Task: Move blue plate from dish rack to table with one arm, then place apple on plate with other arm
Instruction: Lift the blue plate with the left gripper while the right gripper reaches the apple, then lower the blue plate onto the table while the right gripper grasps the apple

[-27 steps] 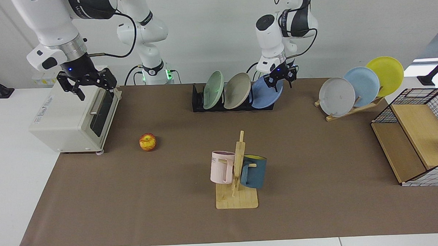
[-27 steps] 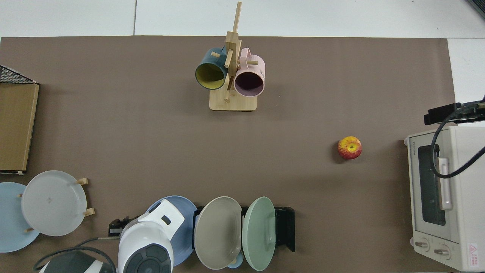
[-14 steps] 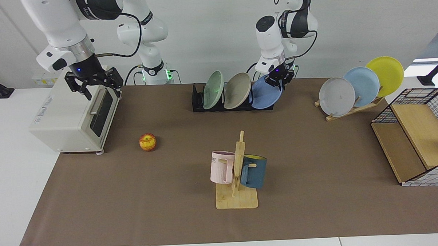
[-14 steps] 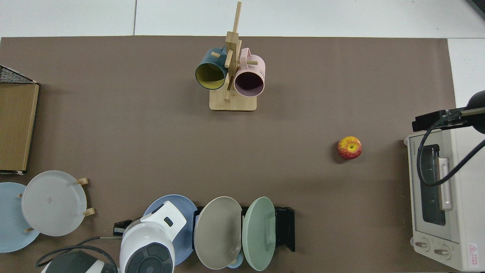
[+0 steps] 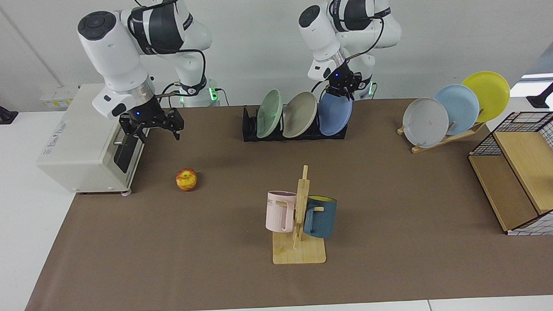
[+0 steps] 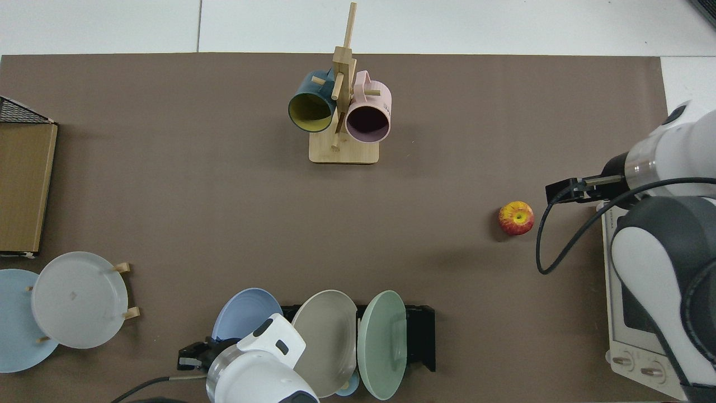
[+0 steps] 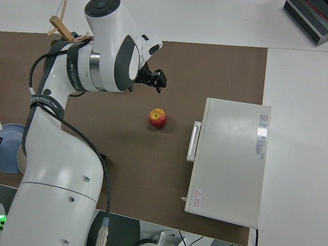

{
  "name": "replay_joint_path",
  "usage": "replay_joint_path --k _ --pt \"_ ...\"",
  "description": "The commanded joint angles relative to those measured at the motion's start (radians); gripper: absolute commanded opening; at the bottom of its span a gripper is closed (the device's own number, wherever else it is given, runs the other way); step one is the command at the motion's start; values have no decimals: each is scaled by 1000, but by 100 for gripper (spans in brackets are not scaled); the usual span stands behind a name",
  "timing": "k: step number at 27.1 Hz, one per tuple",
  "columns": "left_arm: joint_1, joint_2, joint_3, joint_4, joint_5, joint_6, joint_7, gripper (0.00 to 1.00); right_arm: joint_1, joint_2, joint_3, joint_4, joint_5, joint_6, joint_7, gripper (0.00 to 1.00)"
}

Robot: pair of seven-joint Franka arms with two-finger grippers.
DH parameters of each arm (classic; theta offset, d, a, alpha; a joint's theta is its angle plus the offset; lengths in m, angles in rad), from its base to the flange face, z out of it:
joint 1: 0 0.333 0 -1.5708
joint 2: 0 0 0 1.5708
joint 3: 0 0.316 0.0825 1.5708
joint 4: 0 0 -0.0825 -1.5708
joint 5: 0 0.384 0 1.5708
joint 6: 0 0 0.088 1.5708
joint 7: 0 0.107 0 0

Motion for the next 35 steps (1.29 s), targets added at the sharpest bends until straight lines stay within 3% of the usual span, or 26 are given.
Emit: replay_joint_path --k 1,7,11,16,19,22,28,31,32,33,34,35 --pt "8 -5 -19 75 74 -104 -32 0 1 -13 0 -125 -1 121 18 100" --pt "26 7 -11 156 134 -156 -33 0 13 33 0 -188 -1 220 18 100" --pt "133 20 -7 220 114 -124 -32 0 21 74 0 -202 -1 273 17 100" --pt "248 142 8 326 22 0 -38 0 21 128 0 -227 -1 343 17 100" --pt "255 231 56 380 -24 65 -46 0 12 166 0 -256 -1 415 17 100" --pt "248 274 108 392 -145 149 -53 0 6 211 0 -276 -1 471 17 100" --pt "258 313 114 348 -378 272 -38 0 9 271 0 -284 -1 511 18 100" --pt "239 383 104 323 -432 355 -43 0 12 271 0 -284 -1 506 15 99" --pt "238 395 102 319 -446 366 -44 0 10 271 0 -284 -1 501 11 89" --pt "233 405 102 316 -461 375 -44 0 9 271 0 -284 -3 500 9 72" --pt "219 421 102 307 -475 386 -43 0 9 271 0 -284 -6 500 8 41" --pt "207 437 102 300 -477 407 -44 0 10 271 0 -284 -6 497 9 18"
